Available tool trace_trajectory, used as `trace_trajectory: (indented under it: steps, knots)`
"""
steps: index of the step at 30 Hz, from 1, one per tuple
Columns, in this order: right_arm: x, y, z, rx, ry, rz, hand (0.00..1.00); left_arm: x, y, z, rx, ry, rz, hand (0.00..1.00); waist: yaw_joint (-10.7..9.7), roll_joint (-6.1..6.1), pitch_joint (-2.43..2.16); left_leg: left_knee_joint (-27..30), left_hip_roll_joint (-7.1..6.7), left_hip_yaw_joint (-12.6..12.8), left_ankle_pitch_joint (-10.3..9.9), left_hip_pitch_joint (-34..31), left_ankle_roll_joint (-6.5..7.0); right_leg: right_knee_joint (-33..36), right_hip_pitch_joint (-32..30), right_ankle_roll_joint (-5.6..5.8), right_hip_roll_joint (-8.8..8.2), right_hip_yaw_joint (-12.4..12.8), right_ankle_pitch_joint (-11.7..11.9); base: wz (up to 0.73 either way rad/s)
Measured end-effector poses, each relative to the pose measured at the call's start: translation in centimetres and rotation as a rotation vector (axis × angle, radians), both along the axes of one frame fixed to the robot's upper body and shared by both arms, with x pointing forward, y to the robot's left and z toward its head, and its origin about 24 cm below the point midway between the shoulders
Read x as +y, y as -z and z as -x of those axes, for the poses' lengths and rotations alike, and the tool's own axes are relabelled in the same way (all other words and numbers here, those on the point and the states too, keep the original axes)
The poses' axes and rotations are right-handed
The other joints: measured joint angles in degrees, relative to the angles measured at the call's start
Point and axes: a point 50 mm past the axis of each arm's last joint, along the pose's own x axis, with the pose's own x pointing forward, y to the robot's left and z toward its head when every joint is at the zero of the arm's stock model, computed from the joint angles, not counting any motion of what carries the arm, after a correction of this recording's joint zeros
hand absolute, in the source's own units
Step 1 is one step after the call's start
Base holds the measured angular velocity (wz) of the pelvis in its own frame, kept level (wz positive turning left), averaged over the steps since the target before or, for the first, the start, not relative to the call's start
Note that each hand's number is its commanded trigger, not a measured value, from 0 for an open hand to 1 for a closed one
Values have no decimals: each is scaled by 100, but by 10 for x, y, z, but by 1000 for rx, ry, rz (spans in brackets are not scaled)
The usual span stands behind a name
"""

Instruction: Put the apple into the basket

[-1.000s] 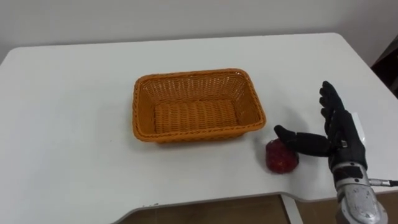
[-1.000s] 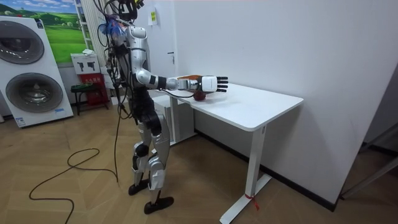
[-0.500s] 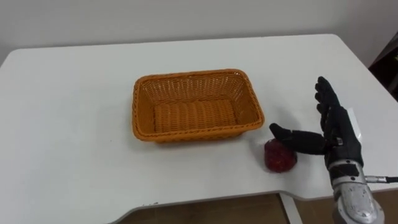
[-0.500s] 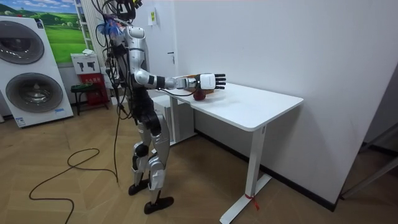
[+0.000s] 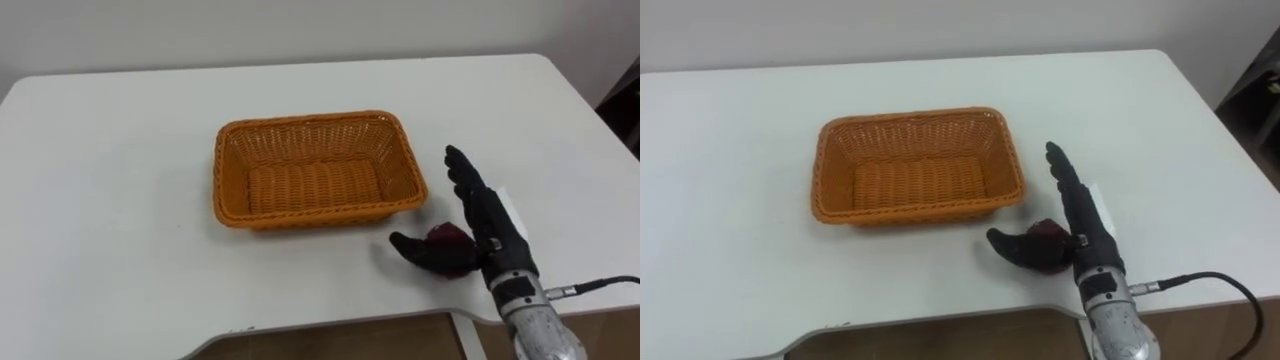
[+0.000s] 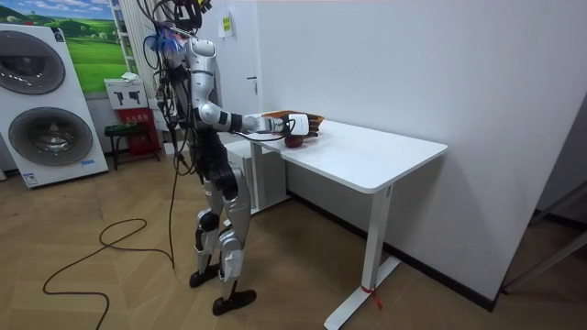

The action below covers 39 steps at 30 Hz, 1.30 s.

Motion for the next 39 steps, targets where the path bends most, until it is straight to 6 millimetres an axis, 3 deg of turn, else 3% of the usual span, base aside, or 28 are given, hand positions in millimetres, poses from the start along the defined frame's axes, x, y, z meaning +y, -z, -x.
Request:
trace_trajectory:
  steps: [11, 16, 20, 22, 39]
  knots:
    - [1, 17, 19, 113, -71, 42, 0, 1, 0, -1, -3, 0, -3, 0, -4, -23, -4, 9, -1, 1, 0, -26, 0, -4, -17, 0, -2, 6, 10, 0]
    - [0, 21, 21, 114, -81, 49, 0, 2, -1, -2, -12, 0, -13, 0, -19, -69, -35, 19, 1, -5, 0, -53, 0, 0, -77, -3, -4, 1, 20, 0]
    - [0, 24, 22, 120, -81, 46, 0, 3, -1, -3, -17, -1, -24, 0, -22, -87, -30, 20, -3, -4, 0, -49, 0, -3, -72, 0, -7, 4, 22, 0]
    - [0, 27, 23, 124, -82, 45, 100, 3, -2, -4, -19, -1, -27, 0, -27, -93, -26, 20, -2, -4, 0, -48, 0, -3, -71, 0, -6, 4, 22, 0]
    - [-15, 24, 18, 81, 38, 52, 100, 1, -2, -8, -29, 34, -47, 0, -43, -86, -16, -5, 6, -15, -2, -37, -1, -37, -16, 0, 13, 11, 22, 0]
